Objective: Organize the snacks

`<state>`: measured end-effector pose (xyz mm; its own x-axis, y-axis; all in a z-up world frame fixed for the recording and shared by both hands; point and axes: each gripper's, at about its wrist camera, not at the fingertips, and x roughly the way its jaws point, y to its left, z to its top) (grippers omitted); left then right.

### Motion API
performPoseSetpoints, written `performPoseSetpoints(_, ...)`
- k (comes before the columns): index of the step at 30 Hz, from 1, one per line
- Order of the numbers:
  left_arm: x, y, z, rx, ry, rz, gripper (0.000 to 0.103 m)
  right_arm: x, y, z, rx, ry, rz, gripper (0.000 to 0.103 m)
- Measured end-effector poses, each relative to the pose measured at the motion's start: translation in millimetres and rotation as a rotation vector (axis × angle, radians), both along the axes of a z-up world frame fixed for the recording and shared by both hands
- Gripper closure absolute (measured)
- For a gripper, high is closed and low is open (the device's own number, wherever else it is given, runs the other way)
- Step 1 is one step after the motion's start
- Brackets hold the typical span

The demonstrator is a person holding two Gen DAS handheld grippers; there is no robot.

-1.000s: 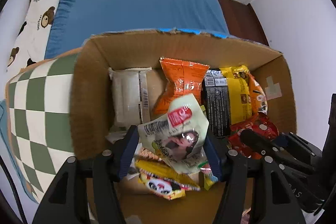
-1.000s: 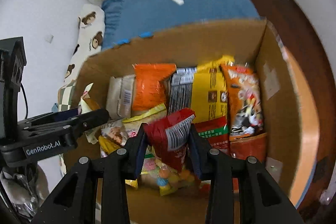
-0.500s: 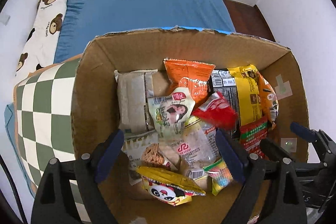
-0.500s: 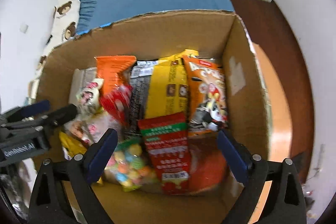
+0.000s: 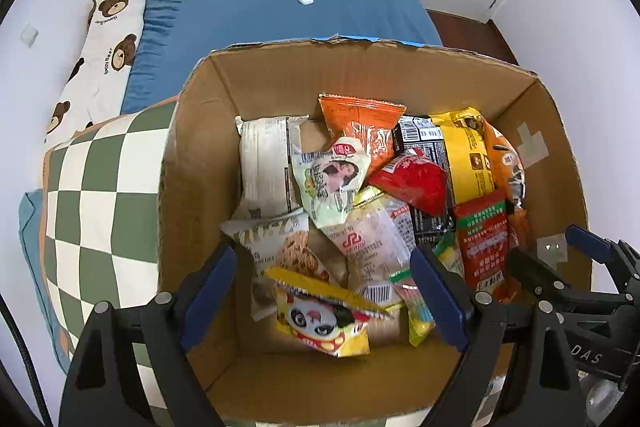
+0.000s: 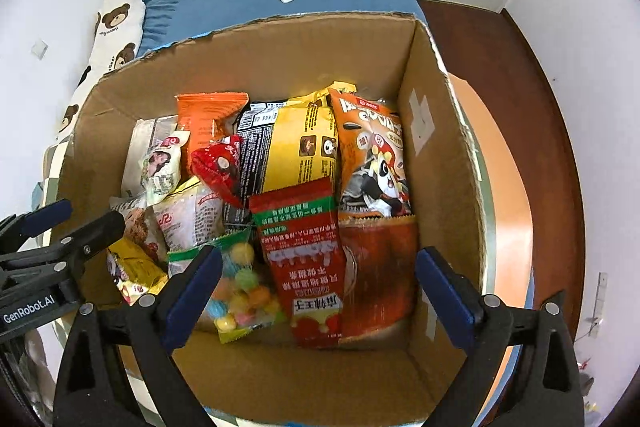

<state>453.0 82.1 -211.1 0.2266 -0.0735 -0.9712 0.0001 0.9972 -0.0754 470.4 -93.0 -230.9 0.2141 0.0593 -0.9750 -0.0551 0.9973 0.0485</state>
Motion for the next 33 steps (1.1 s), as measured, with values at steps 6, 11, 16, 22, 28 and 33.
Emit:
performPoseSetpoints(6,-23.5,-0.7,26.6,0.01,-0.081,0.008,0.014,-22.4,-2.8,26.4,0.005,-0.072,0.0,0.004)
performPoseSetpoints(11,-54.9,0.2,55.9,0.016,-0.177,0.021,0.014,-53.0,-5.8,58.5,-0.004,-0.169,0.009,0.001)
performPoseSetpoints(16,-96.1,-1.6,86.3,0.016,-0.267,0.028,0.014,-91.1,-9.9,87.3,-0.006,-0.248,0.018,0.001)
performPoseSetpoints(22,-150.9,-4.1,116.7,0.017,-0.351,0.027,0.014,-145.0,-12.9,125.1,0.014,-0.344,0.032,0.001)
performPoseSetpoints(28,-205.4,-4.3,146.7,0.018,-0.43,0.035,0.014,-202.2,-18.9,163.3,0.016,-0.444,0.038,0.001)
performPoseSetpoints(33,-247.2,-4.6,170.3,0.039,-0.496,0.037,0.014,-250.0,-18.7,191.8,0.005,-0.514,0.055,0.001)
